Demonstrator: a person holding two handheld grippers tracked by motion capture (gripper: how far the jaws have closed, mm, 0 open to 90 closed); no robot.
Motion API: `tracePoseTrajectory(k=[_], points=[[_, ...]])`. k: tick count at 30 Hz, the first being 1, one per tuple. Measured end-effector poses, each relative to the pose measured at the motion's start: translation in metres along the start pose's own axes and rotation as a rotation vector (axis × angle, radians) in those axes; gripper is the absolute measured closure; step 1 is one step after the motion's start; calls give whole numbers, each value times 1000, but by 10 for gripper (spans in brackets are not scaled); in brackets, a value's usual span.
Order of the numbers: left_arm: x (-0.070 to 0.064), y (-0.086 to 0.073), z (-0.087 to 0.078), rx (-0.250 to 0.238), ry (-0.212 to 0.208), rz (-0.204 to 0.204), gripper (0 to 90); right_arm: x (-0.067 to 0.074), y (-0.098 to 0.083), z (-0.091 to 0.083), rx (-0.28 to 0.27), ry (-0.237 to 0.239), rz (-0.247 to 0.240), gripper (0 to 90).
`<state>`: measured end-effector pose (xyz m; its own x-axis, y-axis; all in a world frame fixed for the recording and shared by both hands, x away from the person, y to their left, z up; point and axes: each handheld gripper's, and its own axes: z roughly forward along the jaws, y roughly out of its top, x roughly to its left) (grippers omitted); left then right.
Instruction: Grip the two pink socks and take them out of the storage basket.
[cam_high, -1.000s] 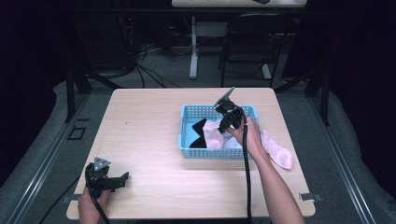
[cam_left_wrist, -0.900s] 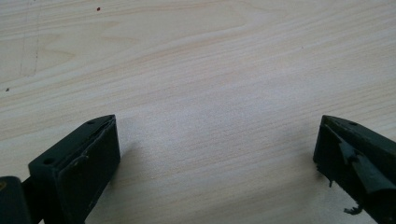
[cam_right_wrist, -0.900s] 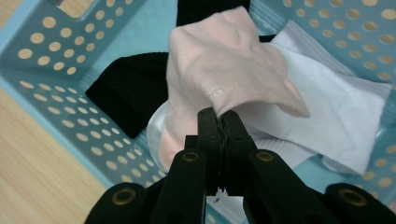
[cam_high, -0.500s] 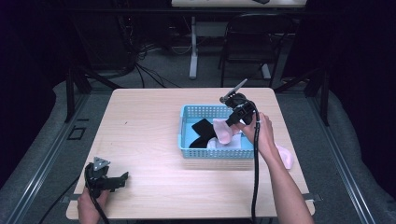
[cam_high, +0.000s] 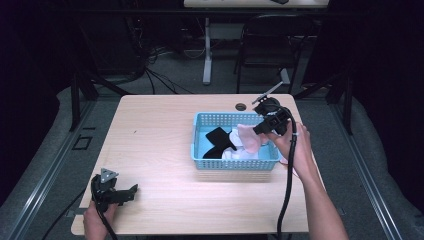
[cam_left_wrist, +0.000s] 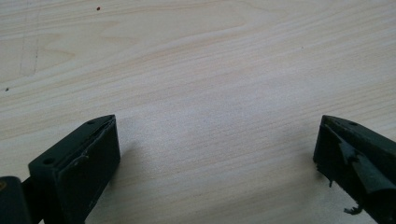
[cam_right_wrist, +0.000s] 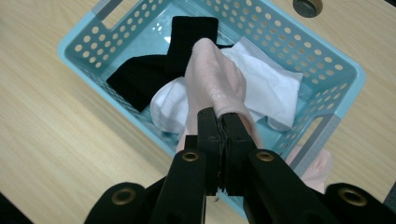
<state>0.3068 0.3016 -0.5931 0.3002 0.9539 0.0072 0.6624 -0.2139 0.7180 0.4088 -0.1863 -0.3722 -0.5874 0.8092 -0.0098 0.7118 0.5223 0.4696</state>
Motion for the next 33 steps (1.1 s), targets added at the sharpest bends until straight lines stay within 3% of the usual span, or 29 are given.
tracePoseTrajectory(k=[7, 16, 27, 33], points=[[0, 0, 0, 2, -1, 0, 5, 8, -19, -24, -20, -18, -1, 882], [1, 0, 0, 4, -8, -8, 5, 18, -50, -37, -33, -6, -3, 880], [1, 1, 1, 1, -6, -6, 5, 30, -85, -27, -10, 45, -14, 878], [1, 1, 1, 2, -6, -2, 5, 41, -100, -7, 20, 83, -27, 875]])
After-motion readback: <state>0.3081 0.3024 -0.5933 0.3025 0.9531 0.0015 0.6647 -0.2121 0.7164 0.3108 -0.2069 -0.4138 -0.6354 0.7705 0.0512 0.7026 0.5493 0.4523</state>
